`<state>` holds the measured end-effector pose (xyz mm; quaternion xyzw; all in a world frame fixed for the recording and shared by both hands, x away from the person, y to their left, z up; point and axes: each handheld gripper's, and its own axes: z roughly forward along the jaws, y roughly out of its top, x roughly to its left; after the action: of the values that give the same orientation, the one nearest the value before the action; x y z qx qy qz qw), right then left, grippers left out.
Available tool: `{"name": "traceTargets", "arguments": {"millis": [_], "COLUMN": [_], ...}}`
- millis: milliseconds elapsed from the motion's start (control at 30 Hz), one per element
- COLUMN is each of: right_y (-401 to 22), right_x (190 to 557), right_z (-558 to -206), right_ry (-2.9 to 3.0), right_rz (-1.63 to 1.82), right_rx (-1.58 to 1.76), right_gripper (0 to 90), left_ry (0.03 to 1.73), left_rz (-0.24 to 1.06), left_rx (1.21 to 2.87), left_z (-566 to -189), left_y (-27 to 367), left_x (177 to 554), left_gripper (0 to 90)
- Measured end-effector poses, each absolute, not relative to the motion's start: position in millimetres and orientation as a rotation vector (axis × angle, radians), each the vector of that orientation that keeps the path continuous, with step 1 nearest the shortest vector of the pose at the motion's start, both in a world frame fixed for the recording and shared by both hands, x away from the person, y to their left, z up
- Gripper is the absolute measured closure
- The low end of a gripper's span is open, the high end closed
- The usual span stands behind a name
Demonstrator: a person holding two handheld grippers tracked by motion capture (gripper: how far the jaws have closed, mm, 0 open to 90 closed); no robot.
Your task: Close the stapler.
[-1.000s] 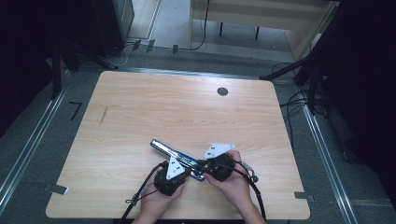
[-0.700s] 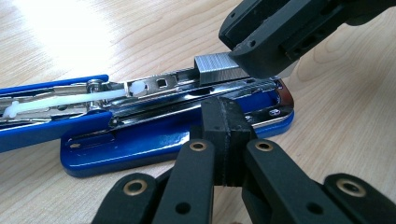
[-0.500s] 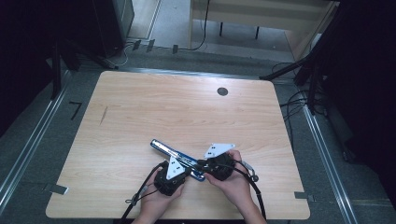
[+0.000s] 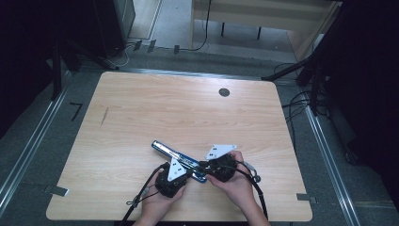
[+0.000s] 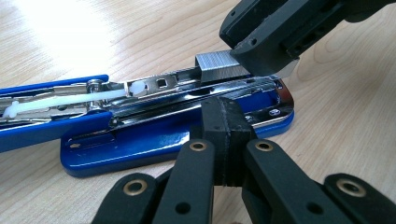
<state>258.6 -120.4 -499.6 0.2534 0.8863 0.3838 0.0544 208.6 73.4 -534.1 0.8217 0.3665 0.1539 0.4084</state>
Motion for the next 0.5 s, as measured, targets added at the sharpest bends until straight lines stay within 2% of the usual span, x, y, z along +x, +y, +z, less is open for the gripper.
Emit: {"name": "traceTargets", "arguments": {"millis": [500], "right_y": [-118.4], "right_x": [259.1], "right_z": [-499.4], "right_ry": [2.711], "right_rz": [1.158], "right_rx": [0.728], "right_gripper": [79.8], "left_ry": [0.925], "left_rz": [0.388], "left_rx": [2.070], "left_z": [-534.2], "left_y": [73.4], "left_x": [208.6], "left_gripper": [90.0]}}
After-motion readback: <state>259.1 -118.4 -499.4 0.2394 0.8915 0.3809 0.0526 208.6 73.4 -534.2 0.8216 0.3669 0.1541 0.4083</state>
